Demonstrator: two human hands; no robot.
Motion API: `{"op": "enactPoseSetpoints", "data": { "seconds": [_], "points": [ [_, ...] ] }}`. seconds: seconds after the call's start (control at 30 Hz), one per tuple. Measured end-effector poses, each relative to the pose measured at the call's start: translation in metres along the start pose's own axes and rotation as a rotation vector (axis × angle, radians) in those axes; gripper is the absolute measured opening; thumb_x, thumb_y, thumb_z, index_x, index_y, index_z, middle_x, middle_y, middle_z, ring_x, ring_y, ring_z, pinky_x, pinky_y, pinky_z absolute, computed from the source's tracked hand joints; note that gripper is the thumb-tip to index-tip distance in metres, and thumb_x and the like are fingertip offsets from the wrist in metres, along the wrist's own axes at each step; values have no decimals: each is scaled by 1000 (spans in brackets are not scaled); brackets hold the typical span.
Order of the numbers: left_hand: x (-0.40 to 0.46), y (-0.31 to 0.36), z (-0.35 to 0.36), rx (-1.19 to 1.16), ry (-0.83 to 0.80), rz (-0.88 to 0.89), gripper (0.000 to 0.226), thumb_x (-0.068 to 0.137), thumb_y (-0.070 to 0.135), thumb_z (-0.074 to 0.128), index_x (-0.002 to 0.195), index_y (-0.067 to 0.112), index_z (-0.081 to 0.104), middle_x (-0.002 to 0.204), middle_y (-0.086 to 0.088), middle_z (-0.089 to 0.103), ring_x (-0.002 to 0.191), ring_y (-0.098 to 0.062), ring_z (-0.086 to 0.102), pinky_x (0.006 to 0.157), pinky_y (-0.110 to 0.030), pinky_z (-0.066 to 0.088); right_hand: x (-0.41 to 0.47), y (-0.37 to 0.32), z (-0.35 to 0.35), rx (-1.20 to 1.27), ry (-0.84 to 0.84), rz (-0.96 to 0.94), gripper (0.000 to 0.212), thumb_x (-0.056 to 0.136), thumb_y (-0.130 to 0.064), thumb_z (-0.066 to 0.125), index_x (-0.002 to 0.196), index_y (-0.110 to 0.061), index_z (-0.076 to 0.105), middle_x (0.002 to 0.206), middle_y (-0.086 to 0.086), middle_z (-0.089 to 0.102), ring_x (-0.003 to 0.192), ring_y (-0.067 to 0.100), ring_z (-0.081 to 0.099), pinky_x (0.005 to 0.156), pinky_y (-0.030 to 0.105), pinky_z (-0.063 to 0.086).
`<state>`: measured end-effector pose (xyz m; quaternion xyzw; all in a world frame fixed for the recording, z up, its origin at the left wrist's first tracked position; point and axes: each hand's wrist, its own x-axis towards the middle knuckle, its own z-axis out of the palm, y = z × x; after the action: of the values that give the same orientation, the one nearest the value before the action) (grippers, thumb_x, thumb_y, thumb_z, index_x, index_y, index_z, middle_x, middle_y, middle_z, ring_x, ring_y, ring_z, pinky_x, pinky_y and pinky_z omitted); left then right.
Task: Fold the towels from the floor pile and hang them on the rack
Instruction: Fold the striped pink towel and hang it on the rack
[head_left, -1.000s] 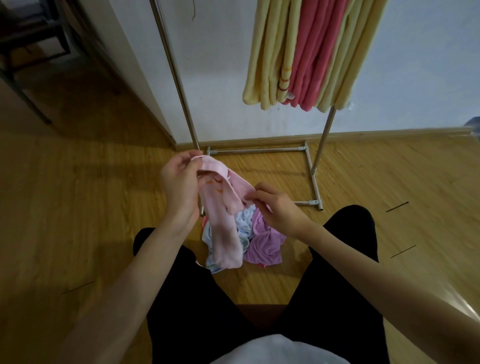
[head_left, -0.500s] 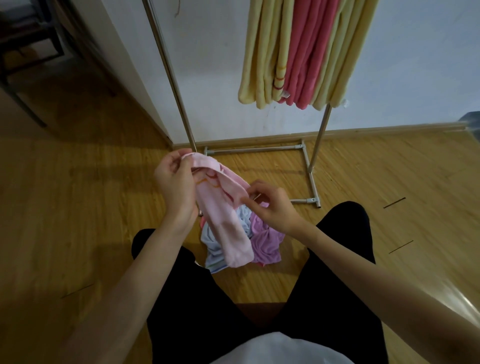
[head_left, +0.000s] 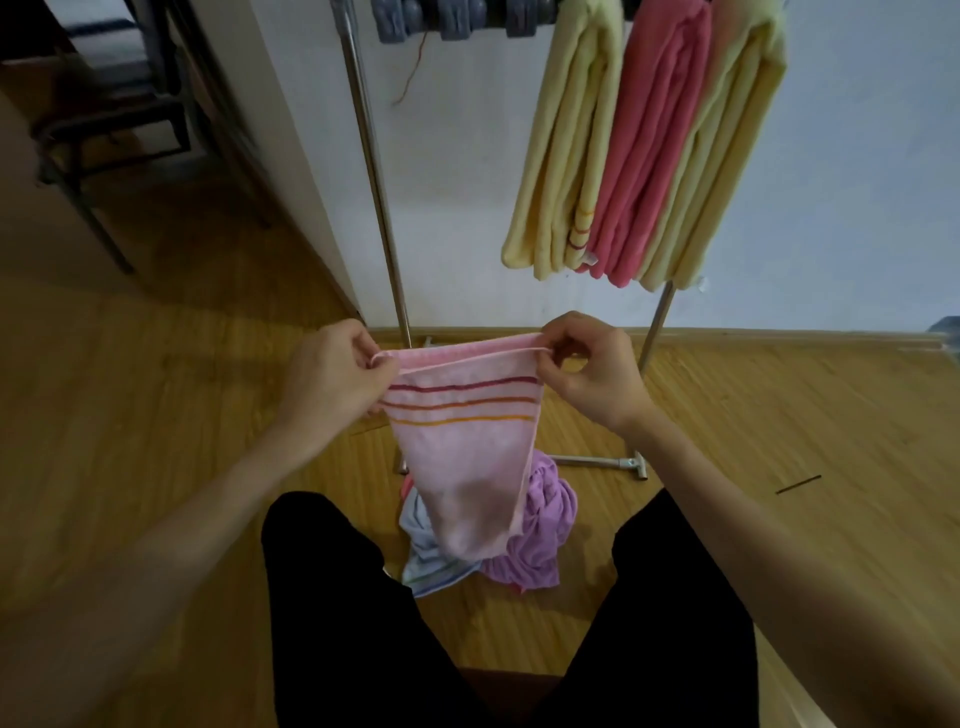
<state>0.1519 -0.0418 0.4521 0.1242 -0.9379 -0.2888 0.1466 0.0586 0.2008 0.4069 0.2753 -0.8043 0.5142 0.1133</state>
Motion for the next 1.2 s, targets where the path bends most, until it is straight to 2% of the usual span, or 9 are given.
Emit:
{"op": "enactPoseSetpoints", "data": {
  "seconds": [0.1,0.3,0.57,0.73,0.83,0.9,1.0,1.1,1.2],
  "points": [
    [10,10,-14,105,-3,80,14,84,17,66,74,16,56,60,-3,60,53,-17,57,51,-31,50,10,-9,-9,-9,13,-33,9,73,2,68,80,-3,66,80,7,67,67,15,62,66,32,56],
    [26,31,-27,229,-254,150,18,80,26,67,67,14,60,60,-1,54,56,-13,51,56,-29,44,19,-15,-32,-31,27,19,7,73,0,70,79,-3,68,75,8,68,65,20,62,65,35,56],
    [41,57,-29,236,-152,303,21,79,22,63,61,13,59,57,1,53,58,-14,52,55,-29,44,26,-23,-52,-1,44,60,11,73,3,72,77,-4,65,70,4,64,60,5,55,61,22,52],
    [49,69,-29,229,-183,347,26,82,18,59,57,13,58,56,-1,52,57,-14,51,51,-25,37,32,-24,-61,31,128,53,14,74,2,72,78,-5,60,69,4,62,61,14,58,60,32,53],
    [51,76,-26,218,-267,367,26,83,11,53,57,12,56,62,-4,53,64,-19,53,54,-26,37,34,-24,-61,51,150,32,25,75,3,70,92,-4,53,74,11,62,63,22,59,59,31,54],
    [51,79,-22,182,-339,357,25,86,7,52,64,19,54,72,3,53,72,-16,53,58,-27,40,36,-24,-59,74,176,24,32,76,4,69,99,-8,50,75,10,62,64,23,59,60,27,54],
    [47,77,-14,-71,-487,314,22,87,1,50,89,23,52,77,1,58,73,-17,55,61,-28,43,38,-23,-56,102,196,27,24,77,5,67,97,-3,56,80,15,64,69,24,62,63,28,54],
    [34,75,-13,-186,-631,420,36,89,20,48,120,36,40,76,-2,54,66,-14,51,58,-23,40,40,-23,-51,114,190,39,20,77,6,66,95,2,58,81,18,65,69,19,61,62,26,53],
    [22,75,-12,-147,-754,526,39,90,29,40,124,48,41,106,9,59,92,-2,57,79,-19,48,40,-24,-46,112,156,39,18,77,7,65,93,2,58,79,16,64,66,16,59,62,28,52]
  ]
}}
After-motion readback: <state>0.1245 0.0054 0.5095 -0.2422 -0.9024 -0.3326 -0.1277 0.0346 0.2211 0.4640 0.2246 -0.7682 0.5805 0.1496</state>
